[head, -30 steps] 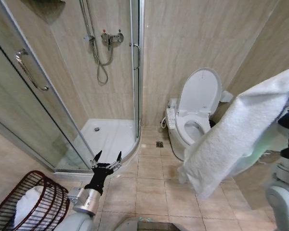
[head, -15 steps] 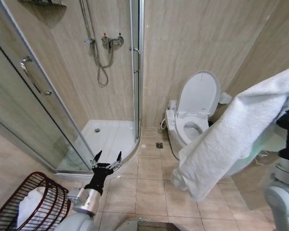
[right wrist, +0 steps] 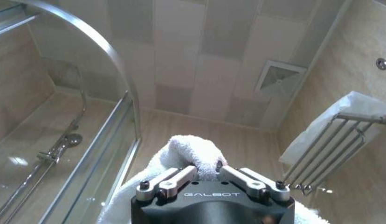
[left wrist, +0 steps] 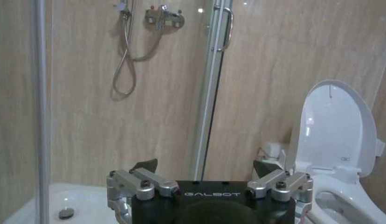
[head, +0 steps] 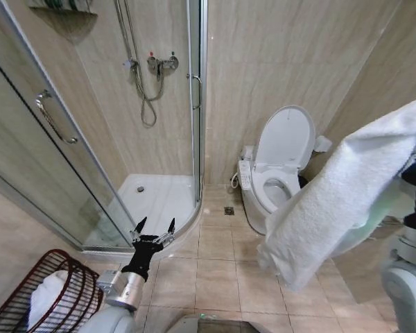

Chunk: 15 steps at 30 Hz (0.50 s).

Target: Discard the used towel into the hamper.

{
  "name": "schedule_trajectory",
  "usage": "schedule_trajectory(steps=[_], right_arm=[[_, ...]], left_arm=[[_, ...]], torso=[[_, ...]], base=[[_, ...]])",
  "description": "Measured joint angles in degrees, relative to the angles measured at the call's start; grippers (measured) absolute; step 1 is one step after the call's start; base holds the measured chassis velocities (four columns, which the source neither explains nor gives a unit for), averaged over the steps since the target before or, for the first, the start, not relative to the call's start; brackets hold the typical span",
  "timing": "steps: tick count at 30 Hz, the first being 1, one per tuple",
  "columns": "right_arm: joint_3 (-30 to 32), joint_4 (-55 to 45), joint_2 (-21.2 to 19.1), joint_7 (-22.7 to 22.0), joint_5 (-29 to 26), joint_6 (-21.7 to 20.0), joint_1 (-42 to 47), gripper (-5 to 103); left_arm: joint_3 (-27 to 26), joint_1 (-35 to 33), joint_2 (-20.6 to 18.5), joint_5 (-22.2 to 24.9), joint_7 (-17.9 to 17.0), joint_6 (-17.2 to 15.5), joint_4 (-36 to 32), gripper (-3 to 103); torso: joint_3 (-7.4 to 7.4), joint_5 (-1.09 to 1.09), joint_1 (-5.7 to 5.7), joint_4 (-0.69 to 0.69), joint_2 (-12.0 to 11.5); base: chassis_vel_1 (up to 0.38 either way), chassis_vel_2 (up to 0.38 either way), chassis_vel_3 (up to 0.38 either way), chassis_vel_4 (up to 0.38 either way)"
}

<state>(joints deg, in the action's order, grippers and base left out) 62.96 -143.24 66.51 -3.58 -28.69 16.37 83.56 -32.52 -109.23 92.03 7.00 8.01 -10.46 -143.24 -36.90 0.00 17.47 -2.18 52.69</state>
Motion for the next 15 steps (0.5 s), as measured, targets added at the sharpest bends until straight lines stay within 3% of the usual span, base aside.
schedule_trajectory(steps=[15], right_arm=[[0.4, 0.0, 0.3, 0.1, -0.1, 0.1, 0.5, 2]], left_arm=[[0.0, 0.0, 0.0, 0.0, 0.0, 0.0, 0.0, 100]], torso=[[-2.2, 0.0, 1.76, 0.0, 3.9]], base=[[0.0, 0.0, 0.0, 0.0]])
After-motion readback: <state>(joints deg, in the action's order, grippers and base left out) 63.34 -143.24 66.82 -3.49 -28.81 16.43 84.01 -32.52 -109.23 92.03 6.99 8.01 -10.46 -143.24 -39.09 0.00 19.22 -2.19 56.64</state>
